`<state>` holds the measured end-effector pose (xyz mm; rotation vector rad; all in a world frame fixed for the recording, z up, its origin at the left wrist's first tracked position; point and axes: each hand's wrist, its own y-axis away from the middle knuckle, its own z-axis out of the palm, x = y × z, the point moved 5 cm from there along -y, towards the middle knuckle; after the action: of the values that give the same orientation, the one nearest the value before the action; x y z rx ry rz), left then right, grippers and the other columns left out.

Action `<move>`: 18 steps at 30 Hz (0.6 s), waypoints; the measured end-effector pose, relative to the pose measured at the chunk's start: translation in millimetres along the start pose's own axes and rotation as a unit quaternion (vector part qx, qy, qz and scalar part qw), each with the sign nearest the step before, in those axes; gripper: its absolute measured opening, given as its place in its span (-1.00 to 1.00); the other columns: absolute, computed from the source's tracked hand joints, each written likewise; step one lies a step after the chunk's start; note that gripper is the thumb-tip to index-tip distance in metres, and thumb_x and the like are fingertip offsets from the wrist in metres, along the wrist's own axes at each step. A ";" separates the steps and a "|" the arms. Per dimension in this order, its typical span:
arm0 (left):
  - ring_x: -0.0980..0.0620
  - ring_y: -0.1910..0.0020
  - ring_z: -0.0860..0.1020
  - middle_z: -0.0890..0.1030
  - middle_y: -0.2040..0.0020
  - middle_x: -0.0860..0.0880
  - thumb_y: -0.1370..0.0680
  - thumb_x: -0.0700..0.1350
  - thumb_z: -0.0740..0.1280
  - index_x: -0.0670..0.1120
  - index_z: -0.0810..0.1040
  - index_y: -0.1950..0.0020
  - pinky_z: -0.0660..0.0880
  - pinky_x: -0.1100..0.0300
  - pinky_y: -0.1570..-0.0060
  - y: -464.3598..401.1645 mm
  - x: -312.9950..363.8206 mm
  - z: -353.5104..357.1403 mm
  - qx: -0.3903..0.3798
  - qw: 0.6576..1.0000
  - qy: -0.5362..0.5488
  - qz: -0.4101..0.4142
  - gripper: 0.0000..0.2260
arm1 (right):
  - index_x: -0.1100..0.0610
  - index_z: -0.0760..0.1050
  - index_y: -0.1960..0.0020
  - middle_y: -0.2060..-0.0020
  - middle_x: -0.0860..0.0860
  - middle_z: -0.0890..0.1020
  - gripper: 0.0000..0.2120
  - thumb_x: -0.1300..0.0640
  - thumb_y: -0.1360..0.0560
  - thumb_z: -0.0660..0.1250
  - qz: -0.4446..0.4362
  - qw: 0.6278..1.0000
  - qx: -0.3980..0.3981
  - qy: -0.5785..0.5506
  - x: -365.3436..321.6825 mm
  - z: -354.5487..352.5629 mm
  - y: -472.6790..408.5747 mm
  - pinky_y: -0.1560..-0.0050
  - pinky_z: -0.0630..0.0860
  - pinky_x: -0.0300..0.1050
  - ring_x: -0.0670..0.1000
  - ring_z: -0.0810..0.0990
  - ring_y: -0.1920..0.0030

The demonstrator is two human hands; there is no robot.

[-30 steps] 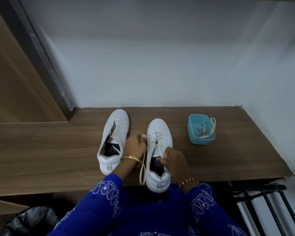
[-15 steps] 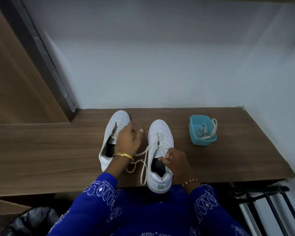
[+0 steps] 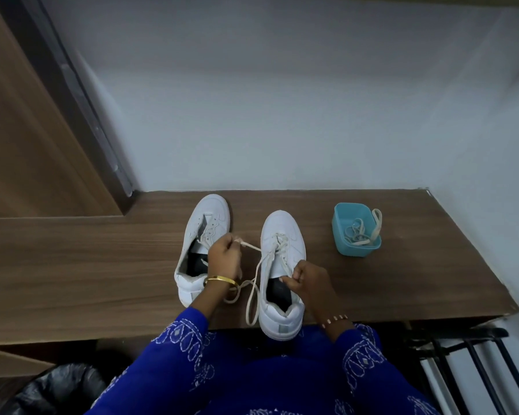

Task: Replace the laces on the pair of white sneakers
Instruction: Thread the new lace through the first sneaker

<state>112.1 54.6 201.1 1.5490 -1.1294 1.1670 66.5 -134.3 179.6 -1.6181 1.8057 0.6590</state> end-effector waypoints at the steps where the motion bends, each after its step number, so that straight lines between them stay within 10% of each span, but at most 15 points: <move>1: -0.04 0.42 0.38 0.48 0.38 -0.18 -0.55 -0.29 0.16 -0.18 0.41 0.35 0.34 0.17 0.34 3.2 -1.7 2.8 -0.002 0.999 0.033 -0.016 -0.74 | 0.03 0.22 0.45 0.55 -0.10 0.35 -0.57 0.24 -0.34 0.46 0.000 1.000 0.000 0.000 -0.5 -0.4 0.0 0.41 0.31 -0.40 -0.10 0.36 0.52; 7: -0.01 0.37 0.48 0.56 0.51 -0.04 -0.52 -0.21 0.11 -0.12 0.44 0.53 0.40 0.20 0.26 12.5 6.9 20.3 -0.168 0.968 -0.181 -0.039 -0.60 | 0.06 0.23 0.45 0.53 -0.09 0.36 -0.57 0.23 -0.32 0.49 0.012 1.000 0.000 -0.011 0.3 -2.3 0.1 0.39 0.33 -0.37 -0.11 0.32 0.49; 13: -0.14 -0.14 0.51 0.58 -0.13 -0.17 -0.54 -0.13 0.21 -0.17 0.52 -0.14 0.43 0.13 -0.09 9.9 4.9 27.8 -0.229 0.887 -0.401 0.009 -0.77 | 0.05 0.26 0.46 0.50 -0.11 0.38 -0.58 0.11 -0.32 0.50 0.012 0.999 -0.011 0.033 -7.1 -13.1 -1.7 0.35 0.35 -0.39 -0.14 0.35 0.45; 18: -0.09 -0.06 0.55 0.62 -0.05 -0.13 -0.52 -0.18 0.22 -0.14 0.60 -0.06 0.45 0.16 0.00 11.6 6.5 33.3 -0.201 0.882 -0.424 0.044 -0.79 | 0.07 0.35 0.42 0.49 -0.09 0.40 -0.65 -0.01 -0.43 0.40 0.023 0.999 -0.016 0.034 -10.3 -24.0 -1.9 0.39 0.26 -0.31 -0.14 0.36 0.44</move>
<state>108.1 19.0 202.6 1.7028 -1.8765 0.2053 66.2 -144.8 203.5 -1.6419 1.8957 0.6639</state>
